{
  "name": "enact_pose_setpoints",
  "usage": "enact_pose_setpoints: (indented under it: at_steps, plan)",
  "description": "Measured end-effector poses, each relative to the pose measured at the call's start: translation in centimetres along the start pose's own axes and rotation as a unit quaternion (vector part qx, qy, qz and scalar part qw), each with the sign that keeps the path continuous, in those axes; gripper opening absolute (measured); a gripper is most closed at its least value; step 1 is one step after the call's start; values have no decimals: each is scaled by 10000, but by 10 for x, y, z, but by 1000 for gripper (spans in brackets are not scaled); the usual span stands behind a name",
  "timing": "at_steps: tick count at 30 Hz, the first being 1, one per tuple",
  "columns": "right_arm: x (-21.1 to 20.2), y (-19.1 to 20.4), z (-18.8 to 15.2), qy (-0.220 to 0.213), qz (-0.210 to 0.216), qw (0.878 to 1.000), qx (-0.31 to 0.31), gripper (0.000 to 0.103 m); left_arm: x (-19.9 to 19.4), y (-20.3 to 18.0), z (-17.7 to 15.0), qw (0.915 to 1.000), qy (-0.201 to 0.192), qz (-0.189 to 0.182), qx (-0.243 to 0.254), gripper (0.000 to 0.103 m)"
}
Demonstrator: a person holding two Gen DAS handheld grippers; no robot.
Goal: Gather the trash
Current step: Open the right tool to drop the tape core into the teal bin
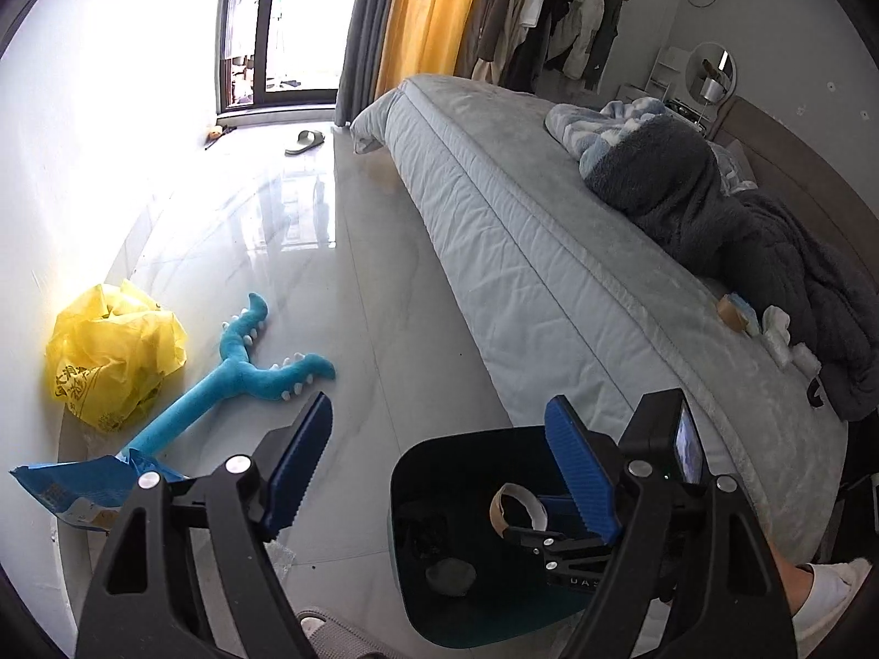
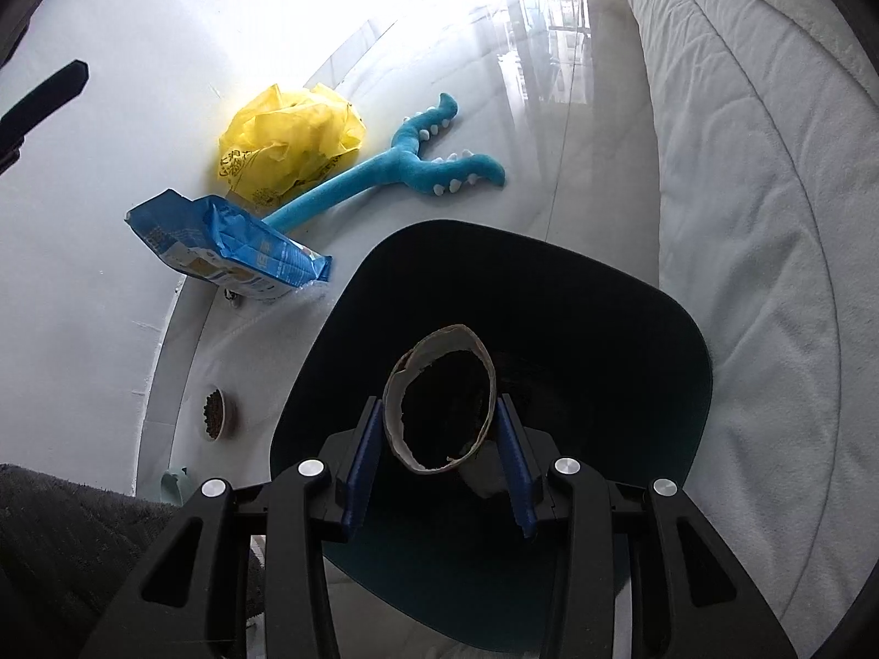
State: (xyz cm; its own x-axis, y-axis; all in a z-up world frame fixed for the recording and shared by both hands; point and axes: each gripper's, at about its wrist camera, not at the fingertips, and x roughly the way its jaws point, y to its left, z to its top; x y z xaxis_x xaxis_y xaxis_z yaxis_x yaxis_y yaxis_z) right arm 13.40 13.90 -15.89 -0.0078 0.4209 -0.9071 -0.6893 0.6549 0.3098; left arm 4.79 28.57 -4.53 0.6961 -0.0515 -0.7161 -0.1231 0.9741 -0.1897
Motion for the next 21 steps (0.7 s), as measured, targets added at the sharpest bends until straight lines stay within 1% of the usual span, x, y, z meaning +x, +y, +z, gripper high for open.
enact_pose_setpoints:
  at_steps: [6,9,10,15,17,19,21]
  plan:
    - [1,5,-9,159,8,9999,-55,44,-8,-12,8,9996,-258,-5,90,82]
    - [-5,5,-8,128,30,9999,-51,53,-11,-17,12,9995,-291,-48,69,82]
    - [-8,5,-8,106,38,9999,-47,53,-12,-20,14,9995,-303,-84,62,82]
    - [-31,1,-6,-129,84,9999,-1,54,-24,-31,27,9985,-537,-119,45,83]
    - [-46,3,-4,-268,134,9995,-46,56,-27,-37,33,9978,-652,-126,7,84]
    - [-64,4,-2,-438,188,9988,-76,61,-27,-43,38,9972,-733,-125,-23,84]
    - [-83,2,-3,-618,181,9978,-127,62,-26,-51,43,9967,-800,-140,-7,85]
